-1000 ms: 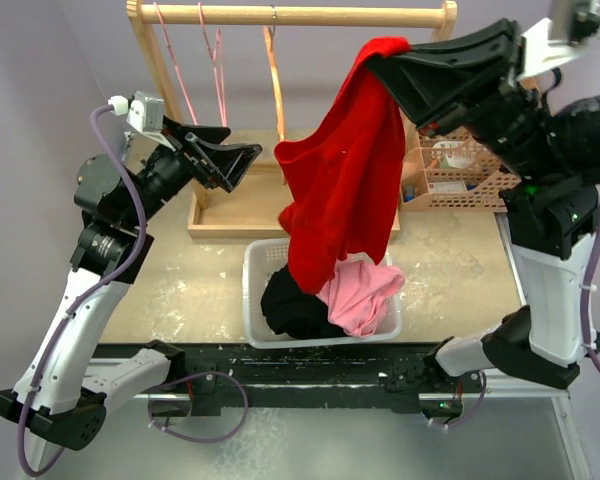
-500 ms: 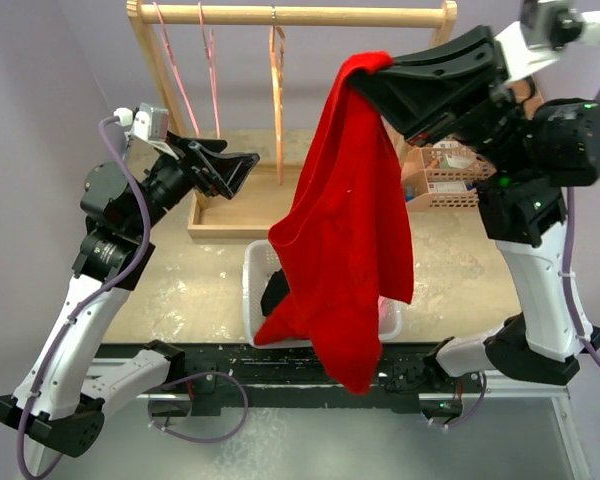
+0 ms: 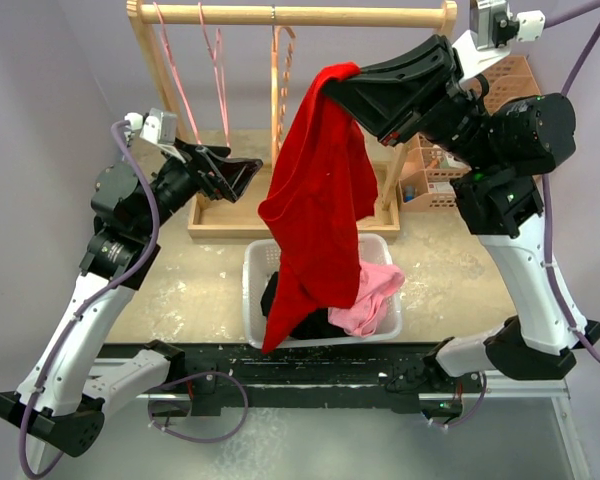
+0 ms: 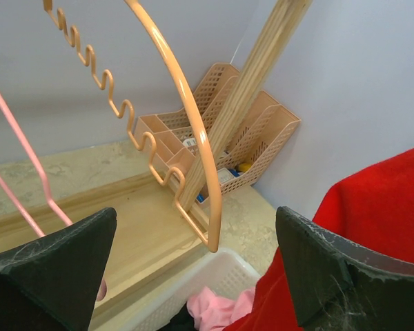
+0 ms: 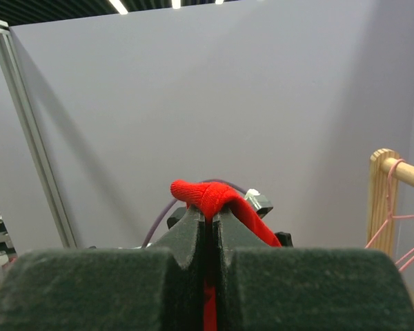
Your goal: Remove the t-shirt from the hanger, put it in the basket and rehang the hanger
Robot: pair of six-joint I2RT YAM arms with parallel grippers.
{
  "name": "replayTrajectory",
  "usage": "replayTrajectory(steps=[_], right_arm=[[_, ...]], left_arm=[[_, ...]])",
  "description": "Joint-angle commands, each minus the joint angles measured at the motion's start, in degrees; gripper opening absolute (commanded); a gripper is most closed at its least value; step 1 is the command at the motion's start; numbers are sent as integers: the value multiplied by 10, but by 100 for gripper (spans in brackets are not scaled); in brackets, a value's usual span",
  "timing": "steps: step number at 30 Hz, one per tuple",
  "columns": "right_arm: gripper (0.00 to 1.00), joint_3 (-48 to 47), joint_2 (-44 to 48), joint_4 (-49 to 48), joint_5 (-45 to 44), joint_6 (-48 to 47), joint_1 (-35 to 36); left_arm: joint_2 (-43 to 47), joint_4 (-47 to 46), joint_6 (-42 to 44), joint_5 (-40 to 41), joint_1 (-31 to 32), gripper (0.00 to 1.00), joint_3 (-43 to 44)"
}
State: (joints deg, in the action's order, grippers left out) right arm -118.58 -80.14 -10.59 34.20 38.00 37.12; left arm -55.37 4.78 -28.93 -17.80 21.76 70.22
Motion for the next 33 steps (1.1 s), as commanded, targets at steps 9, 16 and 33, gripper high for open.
replayTrajectory(steps=[9,16,33], right_arm=[[0,31,22,-57,-39,-27,1],[0,67,10,-70,-25,-9,1],[0,328,206,99,-119,-106,1]], left_arm=[[24,-33,10,12,-2,99,-15],[54,-31,24,48,-1,99,-25],[49,-32,39,-10,-1,99,-41]])
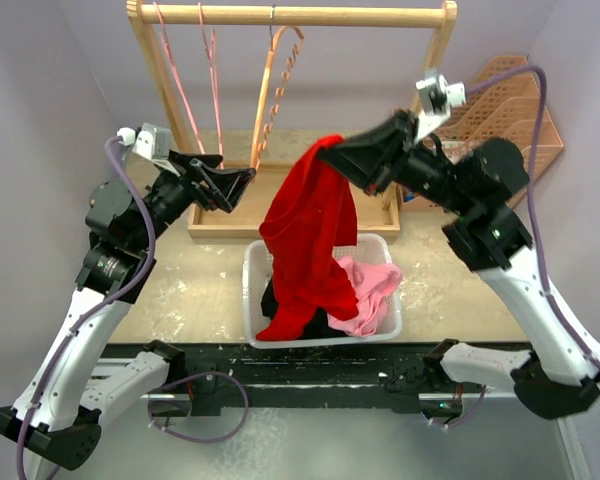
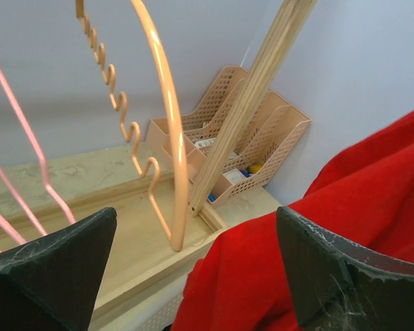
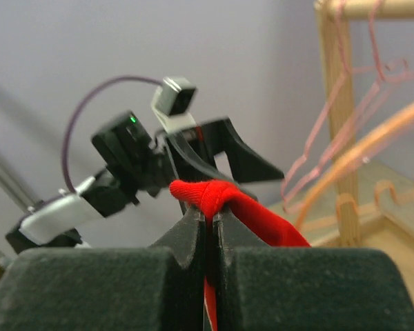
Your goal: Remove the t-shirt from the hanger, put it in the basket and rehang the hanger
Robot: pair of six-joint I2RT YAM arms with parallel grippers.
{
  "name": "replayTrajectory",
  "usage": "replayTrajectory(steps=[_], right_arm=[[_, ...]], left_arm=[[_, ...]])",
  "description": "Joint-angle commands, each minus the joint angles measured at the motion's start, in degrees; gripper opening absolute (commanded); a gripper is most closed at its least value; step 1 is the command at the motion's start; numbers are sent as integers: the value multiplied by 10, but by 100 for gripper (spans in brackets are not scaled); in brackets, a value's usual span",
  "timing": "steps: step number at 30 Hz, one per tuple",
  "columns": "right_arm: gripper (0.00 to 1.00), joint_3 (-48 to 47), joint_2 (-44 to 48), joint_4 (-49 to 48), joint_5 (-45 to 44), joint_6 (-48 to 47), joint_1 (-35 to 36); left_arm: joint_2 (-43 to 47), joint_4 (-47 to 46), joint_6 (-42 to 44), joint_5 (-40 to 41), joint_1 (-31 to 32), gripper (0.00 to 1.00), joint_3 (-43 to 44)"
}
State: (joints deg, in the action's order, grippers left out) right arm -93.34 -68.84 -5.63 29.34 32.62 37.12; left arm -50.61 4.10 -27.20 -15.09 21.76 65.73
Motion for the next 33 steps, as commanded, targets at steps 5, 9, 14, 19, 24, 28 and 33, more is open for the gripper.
replayTrajectory(steps=[5,9,14,19,24,28,33], right_arm=[[0,177,189,147,-157,-72,1],[0,252,245,198,-209,-56,1],[0,331,271,243,-226,-24,1],[0,428,267,233,-213,8,1],[0,486,228,177,-158,30,1],[0,503,179,175,-123,18,1],[0,526,115,164,-90,7,3]], left_arm=[[-17,-19,40,-129,-2,99,2],[-34,-27,40,-209,-1,99,-12],[-38,-15,52,-248,4,99,-31],[-26,11,74,-230,23,99,-64],[-10,14,70,-197,49,99,-117],[-1,18,63,-174,68,99,-155],[12,-2,49,-154,77,99,-197]])
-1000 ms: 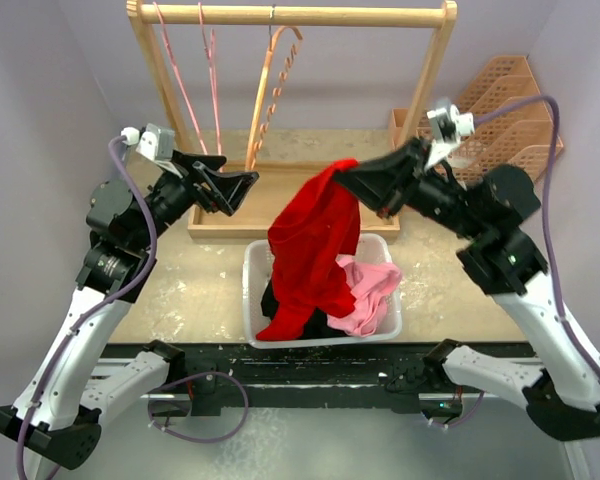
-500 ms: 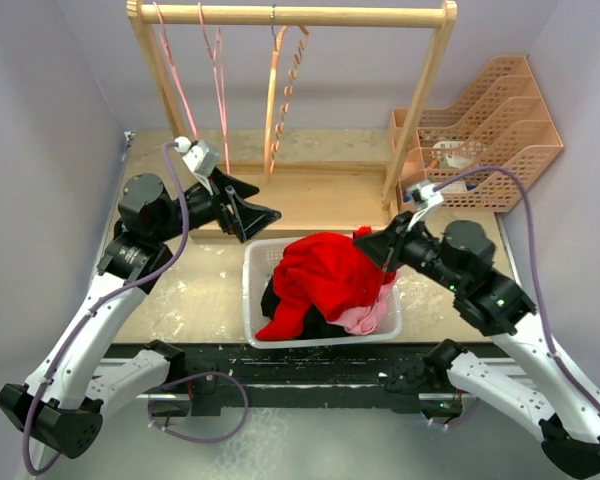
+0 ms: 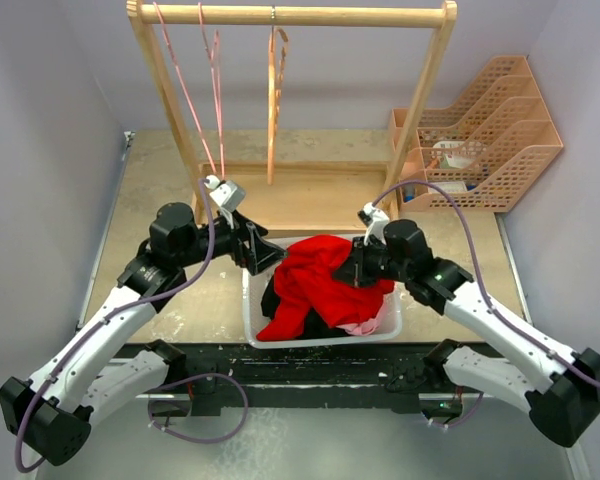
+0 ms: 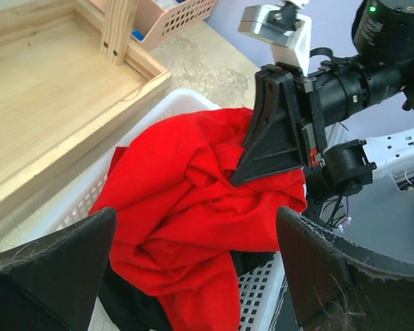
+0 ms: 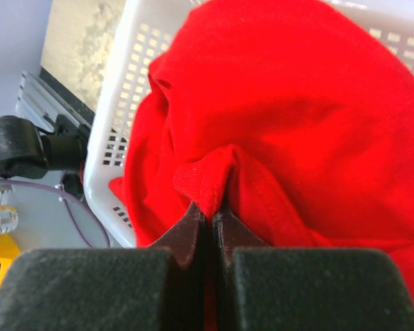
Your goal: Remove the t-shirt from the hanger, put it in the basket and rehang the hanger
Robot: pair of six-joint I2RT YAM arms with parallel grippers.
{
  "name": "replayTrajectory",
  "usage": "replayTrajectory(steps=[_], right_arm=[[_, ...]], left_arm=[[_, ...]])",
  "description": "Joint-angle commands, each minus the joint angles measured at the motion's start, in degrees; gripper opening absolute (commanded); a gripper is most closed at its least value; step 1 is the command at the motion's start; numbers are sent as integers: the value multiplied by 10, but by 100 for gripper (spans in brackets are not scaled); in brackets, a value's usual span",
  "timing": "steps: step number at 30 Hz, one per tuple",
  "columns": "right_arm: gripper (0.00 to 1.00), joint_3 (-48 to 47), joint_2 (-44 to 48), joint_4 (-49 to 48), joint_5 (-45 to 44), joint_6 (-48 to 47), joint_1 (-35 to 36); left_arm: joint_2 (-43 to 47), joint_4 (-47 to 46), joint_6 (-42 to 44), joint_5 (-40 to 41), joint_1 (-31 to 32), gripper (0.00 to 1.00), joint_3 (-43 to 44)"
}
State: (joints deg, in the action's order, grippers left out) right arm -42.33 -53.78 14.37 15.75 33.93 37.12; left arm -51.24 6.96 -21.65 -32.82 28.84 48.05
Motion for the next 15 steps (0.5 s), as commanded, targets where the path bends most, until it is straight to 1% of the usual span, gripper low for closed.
replayTrajectory(steps=[1,7,15], right_arm=[[0,21,-54,-49,49,-6,4],[0,54,-153,-84,50,-1,7],[2,68,-308,-104,4,15,7]], left_arm=[[18,-33,-8,27,8,99,-25],[6,-33,-7,51,10,99,-41],[-11,-55,-22,55,11,99,-61]])
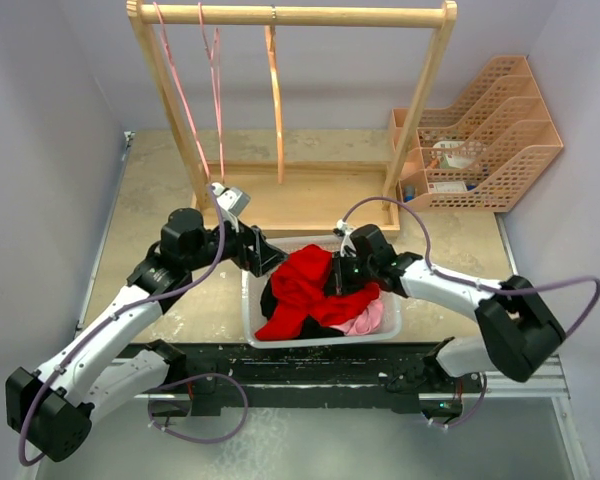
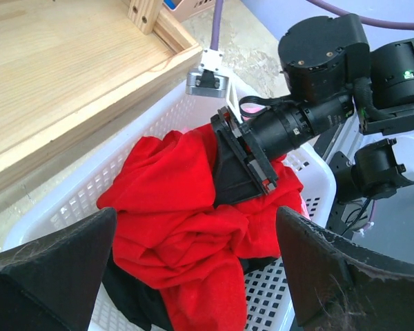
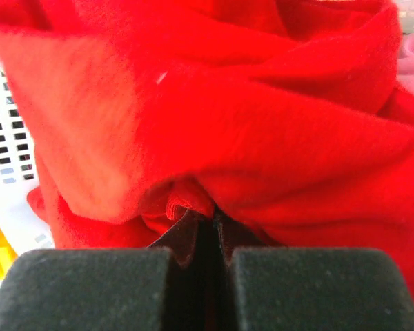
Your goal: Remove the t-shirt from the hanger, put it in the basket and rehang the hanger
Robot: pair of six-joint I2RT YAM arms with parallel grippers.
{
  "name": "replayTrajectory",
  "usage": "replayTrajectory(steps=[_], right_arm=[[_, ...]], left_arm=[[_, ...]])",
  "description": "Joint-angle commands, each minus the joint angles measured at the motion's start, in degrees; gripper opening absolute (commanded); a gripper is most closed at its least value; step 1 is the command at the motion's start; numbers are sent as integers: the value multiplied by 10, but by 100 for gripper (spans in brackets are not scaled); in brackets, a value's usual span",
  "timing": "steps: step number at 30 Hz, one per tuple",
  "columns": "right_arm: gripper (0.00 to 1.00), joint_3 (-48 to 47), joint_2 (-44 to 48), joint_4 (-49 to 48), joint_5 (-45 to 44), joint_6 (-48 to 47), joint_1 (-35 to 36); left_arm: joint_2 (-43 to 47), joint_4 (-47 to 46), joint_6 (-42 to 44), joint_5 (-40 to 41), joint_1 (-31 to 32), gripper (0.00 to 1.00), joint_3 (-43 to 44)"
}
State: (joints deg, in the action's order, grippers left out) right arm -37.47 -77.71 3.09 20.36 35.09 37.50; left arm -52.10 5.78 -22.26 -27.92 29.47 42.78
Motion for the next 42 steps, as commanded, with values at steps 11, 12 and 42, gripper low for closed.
replayTrajectory(steps=[11,12,42], right_arm=[[16,2,-67,72,-116,3,3],[24,-8,-49,104,-130,-2,3],[100,-354,192,382,-256,-147,4]], left_arm=[[4,-54,-29,21,5,99,-36],[5,-55,-29,21,5,99,-35],[103,69,28,165,5,99,31]])
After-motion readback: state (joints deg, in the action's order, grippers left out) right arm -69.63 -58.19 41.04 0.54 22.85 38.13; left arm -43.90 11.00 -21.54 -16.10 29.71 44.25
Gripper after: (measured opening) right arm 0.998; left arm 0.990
